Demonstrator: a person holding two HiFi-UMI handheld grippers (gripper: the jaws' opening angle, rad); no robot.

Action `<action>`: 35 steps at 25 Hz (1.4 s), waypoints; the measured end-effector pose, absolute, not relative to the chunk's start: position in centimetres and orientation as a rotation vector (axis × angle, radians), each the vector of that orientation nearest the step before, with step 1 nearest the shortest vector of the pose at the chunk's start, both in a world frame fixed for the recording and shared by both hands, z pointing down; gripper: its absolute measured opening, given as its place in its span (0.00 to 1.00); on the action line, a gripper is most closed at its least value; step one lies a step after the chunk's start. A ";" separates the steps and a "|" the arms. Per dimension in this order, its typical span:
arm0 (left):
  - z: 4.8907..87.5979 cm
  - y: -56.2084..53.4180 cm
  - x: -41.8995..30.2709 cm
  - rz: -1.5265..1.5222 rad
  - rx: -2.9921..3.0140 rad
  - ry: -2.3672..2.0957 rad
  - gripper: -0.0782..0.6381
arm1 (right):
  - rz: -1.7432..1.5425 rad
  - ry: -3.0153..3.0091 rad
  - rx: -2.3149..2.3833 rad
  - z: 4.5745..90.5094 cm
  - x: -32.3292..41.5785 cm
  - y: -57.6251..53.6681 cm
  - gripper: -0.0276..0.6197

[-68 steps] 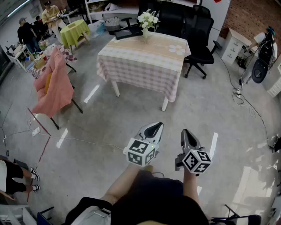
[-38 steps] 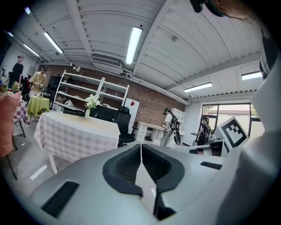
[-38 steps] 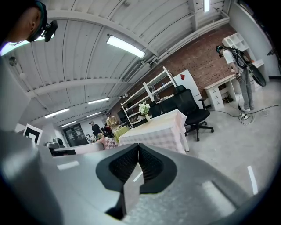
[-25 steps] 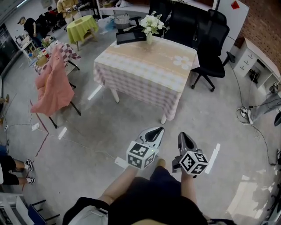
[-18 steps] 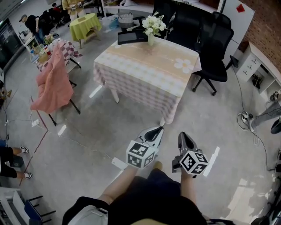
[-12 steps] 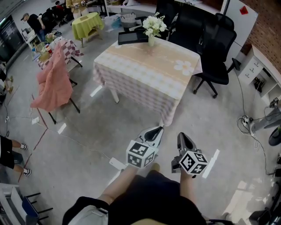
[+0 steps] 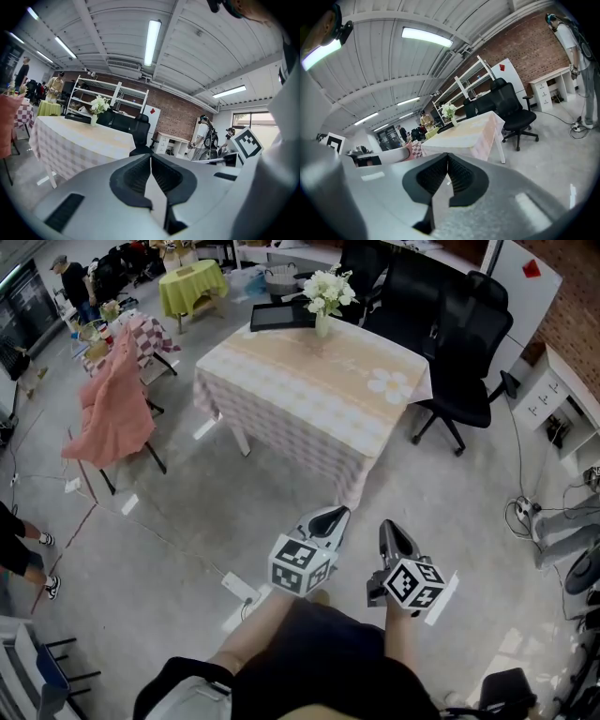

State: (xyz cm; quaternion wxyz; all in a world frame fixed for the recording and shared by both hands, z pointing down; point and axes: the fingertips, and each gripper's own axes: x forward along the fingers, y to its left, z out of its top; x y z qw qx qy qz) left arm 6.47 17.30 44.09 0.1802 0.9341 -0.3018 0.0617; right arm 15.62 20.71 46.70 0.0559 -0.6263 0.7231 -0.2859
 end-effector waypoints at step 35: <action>46.3 15.4 7.3 0.229 2.570 -0.931 0.13 | -0.971 2.209 -1.813 48.7 16.6 18.4 0.05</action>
